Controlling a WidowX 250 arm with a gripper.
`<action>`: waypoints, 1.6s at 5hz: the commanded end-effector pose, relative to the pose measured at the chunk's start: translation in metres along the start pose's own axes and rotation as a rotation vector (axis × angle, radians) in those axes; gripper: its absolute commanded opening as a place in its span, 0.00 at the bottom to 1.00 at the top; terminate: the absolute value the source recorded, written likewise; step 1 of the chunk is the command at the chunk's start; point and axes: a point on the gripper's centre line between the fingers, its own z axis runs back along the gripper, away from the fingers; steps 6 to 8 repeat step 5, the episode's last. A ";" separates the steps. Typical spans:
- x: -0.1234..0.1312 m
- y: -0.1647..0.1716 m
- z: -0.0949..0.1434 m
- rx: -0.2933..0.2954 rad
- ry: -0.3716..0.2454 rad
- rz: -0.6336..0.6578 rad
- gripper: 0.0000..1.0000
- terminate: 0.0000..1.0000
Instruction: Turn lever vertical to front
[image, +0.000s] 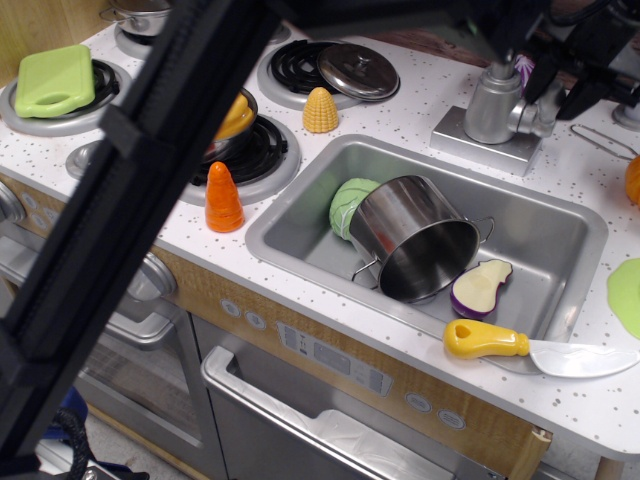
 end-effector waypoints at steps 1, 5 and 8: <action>0.000 0.013 0.030 -0.083 -0.035 0.063 0.00 0.00; -0.005 0.005 -0.007 -0.180 0.000 0.015 1.00 1.00; -0.005 0.005 -0.007 -0.180 0.000 0.015 1.00 1.00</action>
